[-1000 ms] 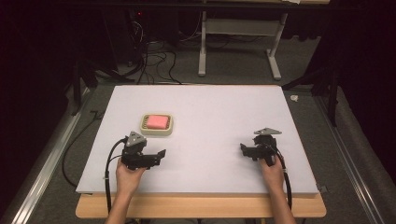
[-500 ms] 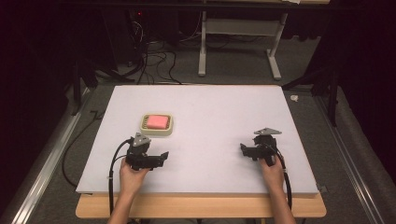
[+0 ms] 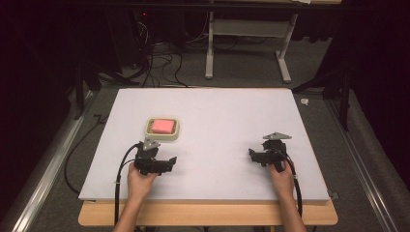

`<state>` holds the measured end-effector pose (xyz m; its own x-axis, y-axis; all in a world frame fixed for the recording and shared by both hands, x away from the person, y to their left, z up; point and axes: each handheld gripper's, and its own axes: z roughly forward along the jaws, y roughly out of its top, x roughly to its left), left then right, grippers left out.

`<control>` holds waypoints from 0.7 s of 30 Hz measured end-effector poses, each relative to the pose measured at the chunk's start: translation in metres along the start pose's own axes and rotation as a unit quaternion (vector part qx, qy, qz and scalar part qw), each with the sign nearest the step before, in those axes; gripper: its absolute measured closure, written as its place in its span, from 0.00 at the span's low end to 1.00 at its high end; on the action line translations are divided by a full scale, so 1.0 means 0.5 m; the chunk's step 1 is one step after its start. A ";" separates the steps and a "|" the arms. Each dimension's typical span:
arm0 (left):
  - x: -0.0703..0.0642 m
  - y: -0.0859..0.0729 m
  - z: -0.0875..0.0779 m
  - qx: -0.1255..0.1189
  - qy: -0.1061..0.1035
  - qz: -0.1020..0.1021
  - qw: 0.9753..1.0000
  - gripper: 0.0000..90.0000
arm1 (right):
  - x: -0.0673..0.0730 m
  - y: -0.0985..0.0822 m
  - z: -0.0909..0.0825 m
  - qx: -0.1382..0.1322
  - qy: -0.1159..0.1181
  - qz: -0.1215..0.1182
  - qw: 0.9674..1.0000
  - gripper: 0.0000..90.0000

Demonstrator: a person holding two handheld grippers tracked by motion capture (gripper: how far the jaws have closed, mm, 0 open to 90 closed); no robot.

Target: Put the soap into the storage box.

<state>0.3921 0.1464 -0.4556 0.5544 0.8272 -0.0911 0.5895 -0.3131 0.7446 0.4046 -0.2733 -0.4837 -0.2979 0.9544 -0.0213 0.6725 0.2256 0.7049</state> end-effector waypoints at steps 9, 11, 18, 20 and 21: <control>0.000 0.000 0.023 0.004 0.009 0.002 1.000 0.16 | 0.000 0.000 0.000 0.000 0.000 0.000 1.000 0.16; 0.000 0.000 0.026 0.002 0.009 0.000 1.000 0.16 | 0.000 0.000 0.000 0.000 0.000 0.000 1.000 0.16; 0.000 -0.001 0.040 0.004 0.017 0.003 1.000 0.16 | 0.000 0.000 0.000 0.000 0.000 0.000 1.000 0.16; -0.001 -0.001 0.043 0.002 0.017 0.004 1.000 0.16 | 0.000 0.000 0.000 0.000 0.000 0.000 1.000 0.16; -0.001 -0.001 0.044 0.002 0.018 0.004 1.000 0.16 | 0.000 0.000 0.000 0.000 0.000 0.000 1.000 0.16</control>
<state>0.4045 0.1359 -0.4706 0.5380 0.8408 -0.0603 0.5865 -0.3220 0.7432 0.4046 -0.2732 -0.4837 -0.2977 0.9544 -0.0209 0.6727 0.2253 0.7048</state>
